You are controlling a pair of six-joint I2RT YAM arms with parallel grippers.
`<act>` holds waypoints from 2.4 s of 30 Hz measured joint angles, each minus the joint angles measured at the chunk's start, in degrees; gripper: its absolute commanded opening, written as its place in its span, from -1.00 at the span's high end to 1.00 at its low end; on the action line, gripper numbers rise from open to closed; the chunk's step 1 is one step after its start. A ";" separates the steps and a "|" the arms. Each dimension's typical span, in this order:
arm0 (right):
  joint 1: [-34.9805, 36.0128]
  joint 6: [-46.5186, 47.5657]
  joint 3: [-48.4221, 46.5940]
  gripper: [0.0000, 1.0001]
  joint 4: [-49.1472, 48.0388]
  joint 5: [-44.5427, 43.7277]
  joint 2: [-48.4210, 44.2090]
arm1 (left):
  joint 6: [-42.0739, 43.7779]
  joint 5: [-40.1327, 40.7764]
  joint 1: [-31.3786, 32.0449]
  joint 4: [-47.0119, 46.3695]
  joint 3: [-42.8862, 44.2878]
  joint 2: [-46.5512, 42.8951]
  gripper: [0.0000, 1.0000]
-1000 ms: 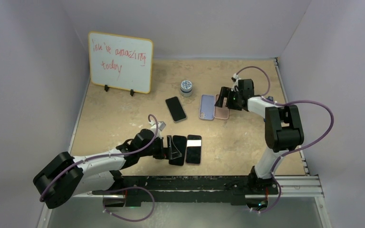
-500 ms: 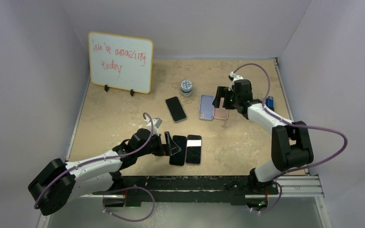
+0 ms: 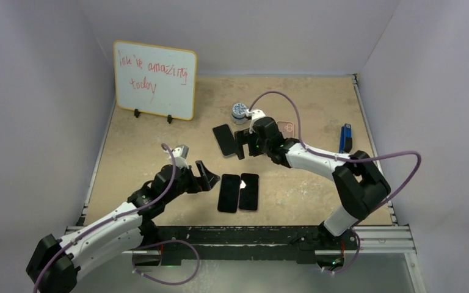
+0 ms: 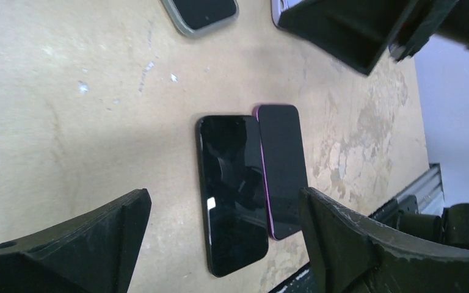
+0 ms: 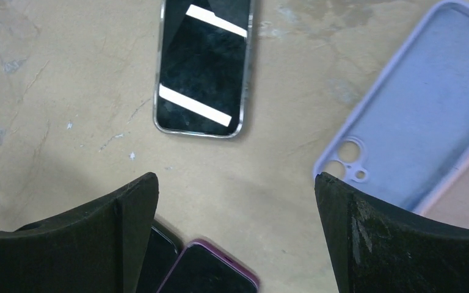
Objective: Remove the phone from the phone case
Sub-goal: Pick up the phone at the center of the board.
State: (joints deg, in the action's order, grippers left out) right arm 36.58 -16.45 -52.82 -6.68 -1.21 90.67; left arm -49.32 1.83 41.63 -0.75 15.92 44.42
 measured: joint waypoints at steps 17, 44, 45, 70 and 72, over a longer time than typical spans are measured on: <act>9.92 -0.72 -20.57 -0.98 5.22 -11.93 20.79 | 2.54 12.87 0.00 16.39 0.00 -16.06 -0.88; 10.23 -2.97 -31.06 -0.23 12.87 -14.93 30.58 | 3.37 14.19 0.00 17.55 0.00 -18.69 -0.95; 10.23 -3.08 -30.27 -0.15 12.13 -14.75 30.16 | 3.32 14.08 0.00 17.20 0.00 -17.79 -0.95; 8.28 -7.43 -6.64 0.62 -7.28 6.88 16.59 | -5.66 11.34 -4.66 -2.01 5.20 9.70 -0.89; 7.65 -7.61 -5.90 0.63 -8.70 8.55 16.50 | -6.84 9.66 -7.04 -4.22 5.29 12.72 -0.86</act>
State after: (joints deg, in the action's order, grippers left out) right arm 44.23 -24.05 -58.72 -15.38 7.33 107.18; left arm -56.16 11.49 34.59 -4.97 21.21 57.14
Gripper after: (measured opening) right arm 0.737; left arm 0.952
